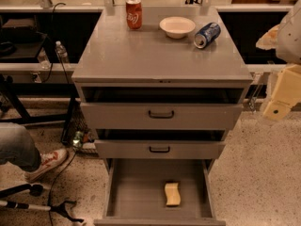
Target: Pick sponge from bottom drawer and place on counter
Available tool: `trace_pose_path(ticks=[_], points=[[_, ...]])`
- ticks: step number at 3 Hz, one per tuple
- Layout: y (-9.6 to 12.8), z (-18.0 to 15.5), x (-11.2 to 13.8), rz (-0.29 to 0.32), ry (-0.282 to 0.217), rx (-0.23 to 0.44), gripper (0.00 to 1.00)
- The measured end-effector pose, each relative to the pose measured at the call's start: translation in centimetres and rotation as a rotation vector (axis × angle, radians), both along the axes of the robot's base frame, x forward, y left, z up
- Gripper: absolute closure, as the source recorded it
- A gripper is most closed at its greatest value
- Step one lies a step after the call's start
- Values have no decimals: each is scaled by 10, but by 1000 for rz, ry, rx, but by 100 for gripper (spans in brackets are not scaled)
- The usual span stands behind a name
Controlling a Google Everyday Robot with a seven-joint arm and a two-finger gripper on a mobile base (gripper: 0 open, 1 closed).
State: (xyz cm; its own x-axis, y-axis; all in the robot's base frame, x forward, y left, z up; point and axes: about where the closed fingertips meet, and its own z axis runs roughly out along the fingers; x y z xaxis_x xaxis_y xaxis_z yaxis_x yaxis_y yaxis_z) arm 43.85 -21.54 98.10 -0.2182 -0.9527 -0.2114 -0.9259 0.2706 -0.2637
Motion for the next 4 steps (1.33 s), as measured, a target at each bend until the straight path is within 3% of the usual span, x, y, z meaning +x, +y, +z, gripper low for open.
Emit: trace_pose_path(ticks=[1, 2, 4], points=[[0, 0, 0, 0, 0, 0, 0], [2, -33, 2, -69, 44, 13, 0], [20, -171, -2, -337, 185, 103, 0]])
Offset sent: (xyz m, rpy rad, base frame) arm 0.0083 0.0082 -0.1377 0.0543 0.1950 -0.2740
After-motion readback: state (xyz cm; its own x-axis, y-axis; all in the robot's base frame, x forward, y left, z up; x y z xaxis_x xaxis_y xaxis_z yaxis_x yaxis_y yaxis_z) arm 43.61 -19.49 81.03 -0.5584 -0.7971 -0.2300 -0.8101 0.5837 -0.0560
